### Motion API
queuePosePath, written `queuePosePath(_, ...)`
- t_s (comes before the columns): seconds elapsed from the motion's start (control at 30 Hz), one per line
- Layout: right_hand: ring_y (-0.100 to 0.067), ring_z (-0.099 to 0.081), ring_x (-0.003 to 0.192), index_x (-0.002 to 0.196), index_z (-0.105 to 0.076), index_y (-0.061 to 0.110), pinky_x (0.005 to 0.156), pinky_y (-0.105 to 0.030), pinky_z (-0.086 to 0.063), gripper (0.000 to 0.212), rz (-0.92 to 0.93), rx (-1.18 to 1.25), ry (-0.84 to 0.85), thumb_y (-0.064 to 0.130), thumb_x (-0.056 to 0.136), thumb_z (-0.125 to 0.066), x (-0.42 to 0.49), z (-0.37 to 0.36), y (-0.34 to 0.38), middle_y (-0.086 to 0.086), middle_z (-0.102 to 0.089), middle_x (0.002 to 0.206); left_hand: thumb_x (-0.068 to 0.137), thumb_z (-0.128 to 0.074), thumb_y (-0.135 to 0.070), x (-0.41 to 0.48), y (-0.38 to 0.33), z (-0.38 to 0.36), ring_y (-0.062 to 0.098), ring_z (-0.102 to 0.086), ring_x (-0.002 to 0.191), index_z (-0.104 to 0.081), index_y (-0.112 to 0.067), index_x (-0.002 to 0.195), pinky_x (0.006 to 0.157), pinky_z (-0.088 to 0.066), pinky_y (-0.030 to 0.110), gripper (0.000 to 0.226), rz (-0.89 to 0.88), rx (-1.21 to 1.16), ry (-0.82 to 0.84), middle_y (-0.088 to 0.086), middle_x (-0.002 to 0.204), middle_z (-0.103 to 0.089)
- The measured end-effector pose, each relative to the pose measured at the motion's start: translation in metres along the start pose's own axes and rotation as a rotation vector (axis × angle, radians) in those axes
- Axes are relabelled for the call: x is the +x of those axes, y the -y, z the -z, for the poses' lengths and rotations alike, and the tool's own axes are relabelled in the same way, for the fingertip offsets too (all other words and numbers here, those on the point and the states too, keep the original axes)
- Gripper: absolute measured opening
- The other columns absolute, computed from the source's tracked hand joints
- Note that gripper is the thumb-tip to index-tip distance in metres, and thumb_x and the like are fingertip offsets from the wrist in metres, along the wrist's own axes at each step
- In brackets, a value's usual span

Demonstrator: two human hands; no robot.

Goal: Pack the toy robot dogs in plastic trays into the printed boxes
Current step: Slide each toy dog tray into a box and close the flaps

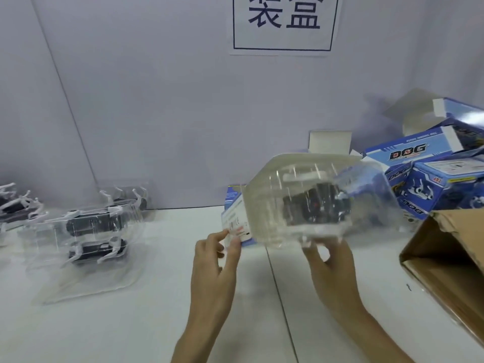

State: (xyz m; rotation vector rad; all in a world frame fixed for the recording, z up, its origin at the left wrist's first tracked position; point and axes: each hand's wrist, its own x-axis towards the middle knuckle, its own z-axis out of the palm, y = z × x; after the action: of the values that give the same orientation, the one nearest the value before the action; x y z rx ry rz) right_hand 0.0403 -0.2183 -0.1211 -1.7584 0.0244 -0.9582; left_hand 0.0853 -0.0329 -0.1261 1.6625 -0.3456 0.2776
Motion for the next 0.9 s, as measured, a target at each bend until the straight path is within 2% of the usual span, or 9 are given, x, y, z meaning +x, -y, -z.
queuePosePath(0.07,-0.004,-0.060,0.076,0.096,-0.066,0.025,0.067,-0.009,-0.044,0.020,0.020,0.045,-0.048,0.044,0.090,-0.063,0.003,0.001,0.008,0.017,-0.063,0.094,0.086,-0.042,-0.074,-0.002,-0.002,-0.003,-0.005,-0.054,0.107,-0.055,-0.035,0.102,0.071,-0.043,0.005,0.044,-0.011,0.081,-0.020,-0.028,0.114,-0.049)
queuePosePath(0.17,-0.002,-0.061,0.075,0.089,-0.066,0.028,0.064,-0.009,-0.043,0.022,0.002,0.045,-0.074,0.047,0.096,-0.058,0.004,-0.001,0.007,0.015,-0.059,0.094,0.080,-0.041,-0.071,-0.003,-0.001,-0.007,-0.004,-0.059,0.109,-0.052,-0.031,0.104,0.068,-0.046,0.004,0.048,0.062,-0.040,0.081,-0.027,0.124,-0.054)
queuePosePath(0.23,-0.002,-0.059,0.076,0.093,-0.066,0.031,0.066,-0.009,-0.043,0.017,0.005,0.004,-0.051,0.041,0.094,-0.053,0.004,-0.002,0.006,0.009,-0.056,0.093,0.082,-0.042,-0.065,-0.004,-0.001,-0.011,-0.002,-0.062,0.110,-0.047,-0.038,0.113,0.073,-0.050,0.008,0.042,0.106,-0.131,0.156,-0.017,0.124,-0.059)
queuePosePath(0.3,-0.002,-0.060,0.085,0.113,-0.067,0.028,0.072,-0.010,-0.046,0.019,0.011,0.005,0.001,0.031,0.101,-0.053,0.003,-0.004,0.003,0.005,-0.056,0.100,0.082,-0.046,-0.061,-0.005,-0.002,-0.013,-0.001,-0.059,0.115,-0.041,-0.045,0.122,0.078,-0.052,0.011,0.044,0.126,-0.188,0.185,-0.019,0.125,-0.055)
queuePosePath(0.37,-0.007,-0.061,0.094,0.127,-0.063,0.025,0.078,-0.019,-0.052,0.028,-0.010,0.041,0.030,0.026,0.102,-0.052,0.001,-0.004,0.001,0.004,-0.056,0.107,0.077,-0.050,-0.061,-0.005,-0.004,-0.013,-0.004,-0.056,0.114,-0.036,-0.046,0.128,0.075,-0.050,0.006,0.056,0.136,-0.189,0.173,-0.025,0.124,-0.050)
queuePosePath(0.53,0.001,-0.062,0.097,0.114,-0.060,0.038,0.069,-0.008,-0.049,0.025,0.019,0.111,-0.012,0.031,0.095,-0.047,0.001,-0.003,0.008,0.019,-0.058,0.103,0.077,-0.071,-0.062,-0.001,-0.006,-0.009,-0.020,-0.054,0.103,-0.033,-0.042,0.136,0.070,-0.047,0.002,0.073,0.077,-0.146,0.069,-0.028,0.119,-0.052)
queuePosePath(0.73,-0.008,-0.055,0.102,0.117,-0.065,0.022,0.085,-0.014,-0.042,0.029,0.209,-0.022,-0.218,0.014,0.094,-0.049,0.020,0.014,0.040,0.008,-0.053,0.111,0.073,-0.069,-0.058,-0.006,-0.005,-0.011,-0.018,-0.052,0.108,-0.036,-0.052,0.128,0.074,-0.045,0.000,0.065,-0.026,-0.068,0.076,-0.049,0.109,-0.051)
queuePosePath(0.8,-0.012,-0.057,0.097,0.105,-0.067,0.020,0.083,-0.018,-0.043,0.022,0.368,-0.028,-0.206,0.011,0.095,-0.049,0.041,0.015,0.072,0.003,-0.057,0.104,0.074,-0.069,-0.057,-0.005,-0.007,-0.011,-0.014,-0.053,0.112,-0.036,-0.056,0.131,0.077,-0.045,0.002,0.066,-0.059,-0.065,0.070,-0.047,0.115,-0.051)
queuePosePath(0.9,-0.010,-0.049,0.062,0.066,-0.053,0.020,0.062,-0.021,-0.040,0.029,0.426,0.064,0.093,0.018,0.095,-0.047,0.088,0.009,0.122,0.007,-0.053,0.065,0.074,-0.071,-0.059,-0.004,-0.009,-0.008,-0.009,-0.055,0.115,-0.038,-0.065,0.132,0.076,-0.048,0.004,0.067,-0.098,-0.050,0.072,-0.040,0.121,-0.054)
